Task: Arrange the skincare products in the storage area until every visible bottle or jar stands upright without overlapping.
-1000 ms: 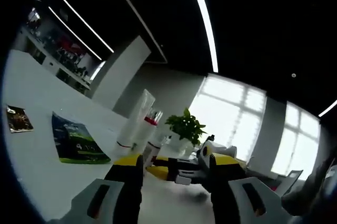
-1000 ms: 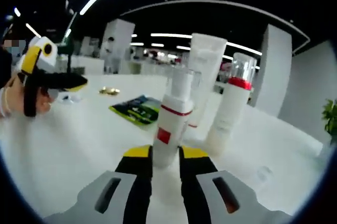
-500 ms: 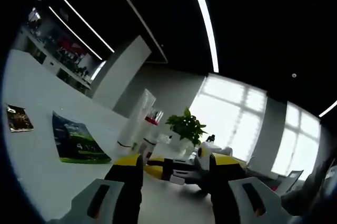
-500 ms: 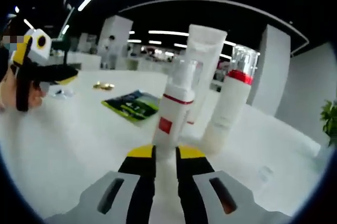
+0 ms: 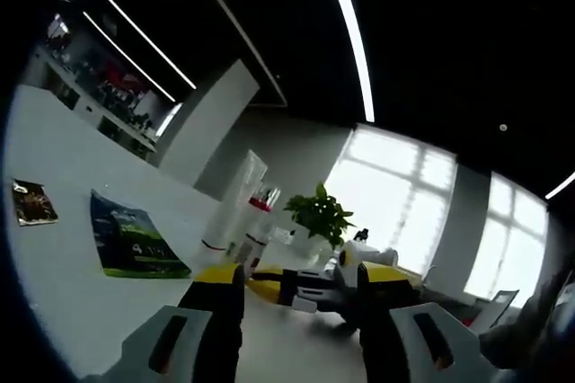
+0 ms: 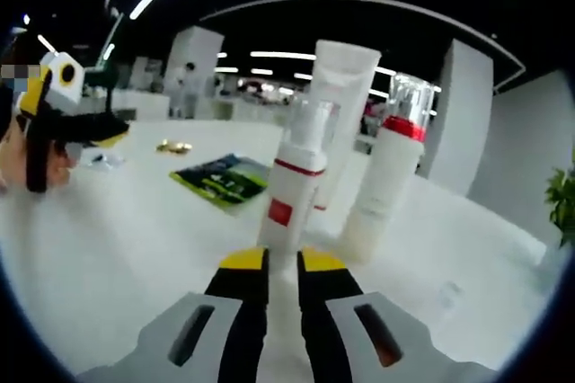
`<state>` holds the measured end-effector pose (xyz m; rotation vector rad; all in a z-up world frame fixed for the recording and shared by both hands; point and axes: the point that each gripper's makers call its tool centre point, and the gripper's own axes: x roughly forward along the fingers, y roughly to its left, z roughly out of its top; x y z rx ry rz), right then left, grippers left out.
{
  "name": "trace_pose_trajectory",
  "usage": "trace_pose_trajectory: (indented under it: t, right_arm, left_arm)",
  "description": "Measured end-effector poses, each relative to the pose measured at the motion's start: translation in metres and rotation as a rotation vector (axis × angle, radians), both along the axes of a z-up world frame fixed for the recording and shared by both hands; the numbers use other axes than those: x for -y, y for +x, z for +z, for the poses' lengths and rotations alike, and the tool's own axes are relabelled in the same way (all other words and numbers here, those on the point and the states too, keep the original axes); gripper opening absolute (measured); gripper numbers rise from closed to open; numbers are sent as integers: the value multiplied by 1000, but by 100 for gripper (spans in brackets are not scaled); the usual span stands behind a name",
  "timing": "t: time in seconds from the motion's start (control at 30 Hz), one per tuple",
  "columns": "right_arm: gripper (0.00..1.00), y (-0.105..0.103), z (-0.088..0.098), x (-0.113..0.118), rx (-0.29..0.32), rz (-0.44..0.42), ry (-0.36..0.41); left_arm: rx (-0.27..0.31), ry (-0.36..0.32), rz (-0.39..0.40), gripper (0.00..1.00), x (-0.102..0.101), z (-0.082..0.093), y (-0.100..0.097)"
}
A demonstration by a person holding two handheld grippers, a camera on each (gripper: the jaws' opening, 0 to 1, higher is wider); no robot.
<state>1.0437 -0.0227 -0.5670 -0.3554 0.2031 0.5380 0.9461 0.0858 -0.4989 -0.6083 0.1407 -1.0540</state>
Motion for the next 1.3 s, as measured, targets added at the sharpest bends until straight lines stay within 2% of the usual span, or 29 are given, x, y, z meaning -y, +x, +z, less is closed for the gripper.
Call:
trace_pose_trajectory:
  t: [0.17, 0.23, 0.33, 0.5, 0.57, 0.6, 0.67, 0.7, 0.73, 0.8, 0.87, 1.0, 1.07, 1.17, 1.2, 1.3]
  right_arm:
    - [16, -7, 21, 4, 37, 7, 29]
    - [16, -10, 38, 11, 79, -13, 66]
    - [16, -12, 51, 23, 99, -38, 115]
    - [17, -14, 61, 38, 109, -74, 147]
    - [18, -14, 62, 46, 96, -102, 136]
    - [20, -14, 59, 53, 84, -131, 86]
    - [22, -12, 58, 64, 89, -175, 49]
    - [23, -10, 58, 66, 85, -175, 64]
    - [23, -9, 58, 70, 74, -184, 79]
    - [27, -8, 60, 74, 27, -194, 168]
    - [32, -9, 63, 78, -3, -202, 212]
    - [40, -7, 61, 91, -90, -282, 209]
    - [42, -5, 58, 94, -162, -318, 219]
    - [50, -15, 47, 93, -284, -365, 208]
    - [50, -16, 45, 94, -313, -379, 180]
    - [48, -11, 41, 103, -343, -459, 102]
  left_arm:
    - [2, -1, 2, 52, -1, 0, 1]
    - [4, 1, 3, 52, -1, 0, 0]
    - [11, 16, 9, 52, 0, -1, -2]
    - [32, 53, 24, 52, 2, -3, -2]
    - [41, 72, 30, 53, 2, -5, 2]
    - [43, 79, 32, 53, 2, -6, 2]
    - [45, 83, 35, 55, 3, -6, 1]
    - [44, 86, 38, 56, 3, -7, 2]
    - [44, 87, 40, 56, 3, -7, 2]
    - [41, 89, 40, 56, 3, -7, 1]
    - [39, 90, 42, 56, 2, -8, 2]
    - [41, 90, 49, 56, 2, -7, 2]
    - [44, 92, 49, 56, 2, -6, 0]
    - [48, 97, 49, 57, 2, -6, 0]
    - [50, 99, 49, 57, 2, -6, 0]
    - [54, 102, 50, 57, 1, -5, 0]
